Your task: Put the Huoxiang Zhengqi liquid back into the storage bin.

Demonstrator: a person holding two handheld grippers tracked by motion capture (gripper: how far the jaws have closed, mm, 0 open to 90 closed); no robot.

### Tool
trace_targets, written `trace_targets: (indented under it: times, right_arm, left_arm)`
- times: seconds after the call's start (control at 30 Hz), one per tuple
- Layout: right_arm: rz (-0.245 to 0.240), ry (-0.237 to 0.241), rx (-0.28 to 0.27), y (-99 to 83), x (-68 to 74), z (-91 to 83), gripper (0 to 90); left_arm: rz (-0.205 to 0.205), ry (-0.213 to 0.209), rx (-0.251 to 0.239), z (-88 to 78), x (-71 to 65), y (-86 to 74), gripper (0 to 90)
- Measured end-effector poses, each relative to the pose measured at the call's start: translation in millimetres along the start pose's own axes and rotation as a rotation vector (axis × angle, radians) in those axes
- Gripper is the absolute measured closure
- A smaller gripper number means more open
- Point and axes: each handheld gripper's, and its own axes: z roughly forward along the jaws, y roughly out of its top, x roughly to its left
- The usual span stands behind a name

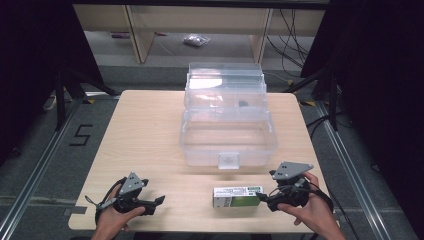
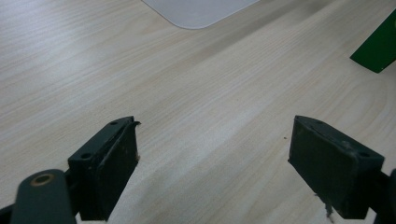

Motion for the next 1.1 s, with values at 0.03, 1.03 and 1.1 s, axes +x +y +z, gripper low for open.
trace_targets:
  times: [0.03, 1.03, 1.1]
  right_arm:
    - [-0.008, -0.004, -0.007, 2.1, 2.1, 3.1, 19.8]
    - [-0.142, 0.083, 0.113, 35.2, 18.6, 36.7, 19.8]
    - [-0.157, 0.089, 0.112, 35.5, 18.6, 37.3, 19.2]
  left_arm:
    - [-0.001, -0.001, -0.001, 0.1, 0.0, -0.2, 15.0]
    - [-0.003, 0.003, -0.009, -0.3, 0.0, 0.1, 15.1]
    - [0.000, 0.002, -0.009, -0.1, 0.1, 0.2, 15.1]
